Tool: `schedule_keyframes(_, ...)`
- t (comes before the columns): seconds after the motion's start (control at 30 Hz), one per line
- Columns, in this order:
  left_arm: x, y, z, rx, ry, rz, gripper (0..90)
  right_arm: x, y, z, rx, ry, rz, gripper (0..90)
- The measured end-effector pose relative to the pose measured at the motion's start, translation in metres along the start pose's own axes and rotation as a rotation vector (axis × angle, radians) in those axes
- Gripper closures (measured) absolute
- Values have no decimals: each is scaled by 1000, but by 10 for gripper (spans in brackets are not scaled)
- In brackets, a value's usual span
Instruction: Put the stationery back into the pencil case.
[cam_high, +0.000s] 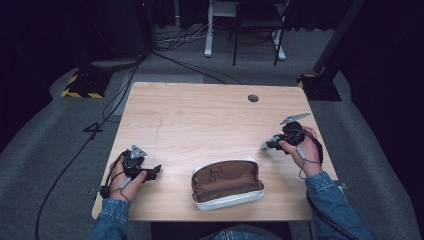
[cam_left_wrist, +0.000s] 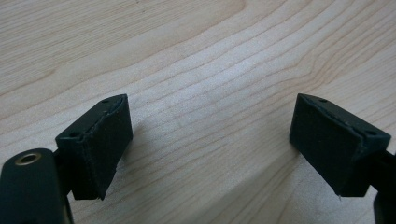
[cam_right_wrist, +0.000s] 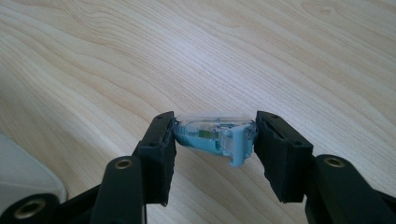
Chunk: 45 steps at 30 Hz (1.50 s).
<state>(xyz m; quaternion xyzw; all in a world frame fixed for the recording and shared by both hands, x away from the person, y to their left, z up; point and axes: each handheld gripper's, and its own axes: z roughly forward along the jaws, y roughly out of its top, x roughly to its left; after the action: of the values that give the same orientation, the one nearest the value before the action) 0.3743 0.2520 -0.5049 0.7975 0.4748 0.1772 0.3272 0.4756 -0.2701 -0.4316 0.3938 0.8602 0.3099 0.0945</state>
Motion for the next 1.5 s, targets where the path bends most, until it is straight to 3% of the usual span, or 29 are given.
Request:
schedule_keyframes(0.47, 0, 0, 0, 1, 0, 2, 132, 23, 10, -26, -45, 14, -53, 498)
schedule_keyframes(0.7, 0, 0, 0, 0, 0, 2, 132, 41, 17, -42, -66, 27, -106, 498)
schedule_keyframes(1.5, 0, 0, 0, 1, 0, 2, 132, 96, 25, -89, -135, 65, -221, 498)
